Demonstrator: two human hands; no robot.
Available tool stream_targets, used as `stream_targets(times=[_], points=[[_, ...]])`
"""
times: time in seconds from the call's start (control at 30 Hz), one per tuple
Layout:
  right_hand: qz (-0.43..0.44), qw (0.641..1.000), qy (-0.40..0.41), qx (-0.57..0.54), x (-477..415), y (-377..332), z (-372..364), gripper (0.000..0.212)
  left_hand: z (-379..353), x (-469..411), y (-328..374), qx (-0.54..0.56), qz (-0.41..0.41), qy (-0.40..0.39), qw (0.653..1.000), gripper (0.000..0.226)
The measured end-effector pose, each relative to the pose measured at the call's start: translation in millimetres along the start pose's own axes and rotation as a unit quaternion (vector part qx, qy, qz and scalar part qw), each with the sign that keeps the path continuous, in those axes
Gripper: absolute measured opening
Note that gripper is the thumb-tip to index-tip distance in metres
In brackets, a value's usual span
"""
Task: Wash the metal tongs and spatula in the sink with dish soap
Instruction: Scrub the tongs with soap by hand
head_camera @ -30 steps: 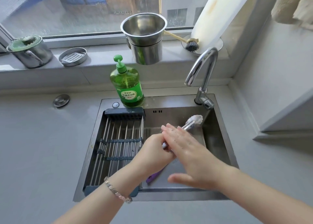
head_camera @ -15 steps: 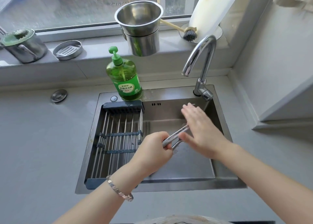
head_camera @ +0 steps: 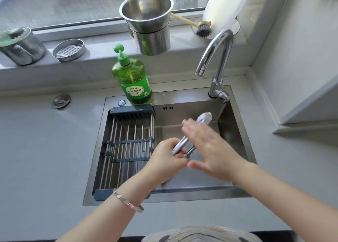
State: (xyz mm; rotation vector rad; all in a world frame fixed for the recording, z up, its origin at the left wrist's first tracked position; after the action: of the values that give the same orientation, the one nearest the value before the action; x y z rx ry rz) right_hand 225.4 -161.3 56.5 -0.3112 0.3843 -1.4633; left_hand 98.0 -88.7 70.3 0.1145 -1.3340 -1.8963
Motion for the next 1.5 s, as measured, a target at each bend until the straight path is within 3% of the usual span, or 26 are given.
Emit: stream_targets(times=[0.07,0.23,0.37,0.5,0.63,0.7,0.83,0.93,0.97,1.1,1.23,1.4,1.5], points=[[-0.045,0.998,0.023,-0.044,-0.7,3.7,10.1,0.097,0.1,1.2,2.3,0.042,0.012,-0.046,0.998,0.026],[0.095,0.991,-0.017,-0.094,8.8,-35.5,1.4,0.092,8.9,0.8,4.3,0.090,-0.014,-0.099,0.991,0.032],[0.020,0.993,0.018,-0.112,3.7,-17.8,21.1,0.092,15.8,3.3,4.7,0.178,0.014,-0.153,0.972,0.038],[0.116,0.990,-0.007,-0.084,8.7,-37.4,6.9,0.085,18.2,3.4,7.0,0.192,0.028,-0.158,0.968,0.036],[-0.004,0.990,0.038,-0.135,-2.3,-5.3,23.5,0.091,19.7,6.2,6.6,0.358,0.111,-0.225,0.899,0.035],[0.009,0.991,0.036,-0.129,-3.5,-11.4,25.5,0.092,17.8,9.6,6.7,0.429,0.122,-0.253,0.859,0.039],[0.121,0.989,-0.026,-0.077,3.7,-34.3,11.3,0.086,13.0,10.9,6.6,0.452,0.125,-0.282,0.837,0.069],[0.016,0.996,0.005,-0.087,0.9,-9.5,19.4,0.093,16.4,8.4,5.1,0.484,0.147,-0.271,0.819,0.067],[0.002,0.996,0.005,-0.091,1.4,-8.5,20.6,0.094,17.4,7.5,5.3,0.484,0.142,-0.273,0.819,0.071],[0.095,0.991,-0.048,-0.079,10.5,-36.3,6.8,0.089,16.5,6.8,4.7,0.458,0.125,-0.270,0.838,0.073],[0.003,0.998,-0.007,-0.058,2.4,-16.9,21.0,0.094,18.9,8.9,8.4,0.460,0.110,-0.288,0.833,0.080],[0.106,0.993,-0.032,-0.030,8.2,-42.8,9.0,0.090,18.9,11.0,9.5,0.440,0.089,-0.280,0.849,0.064],[0.047,0.997,0.001,-0.058,3.9,-22.0,16.5,0.089,20.5,13.2,11.2,0.451,0.074,-0.295,0.839,0.060]])
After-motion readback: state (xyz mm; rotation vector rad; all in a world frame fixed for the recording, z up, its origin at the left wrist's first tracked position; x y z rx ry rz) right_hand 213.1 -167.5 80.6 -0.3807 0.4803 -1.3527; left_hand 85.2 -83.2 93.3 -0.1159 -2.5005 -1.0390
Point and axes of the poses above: each hand's wrist, its own x-axis away from the middle knuckle, its own z-axis out of the back of the hand, y = z × x, the point moved 2 cm from there along -x, towards the middle knuckle, and after that the axes turned 4 degrees about -x, right-handed, at the moved point
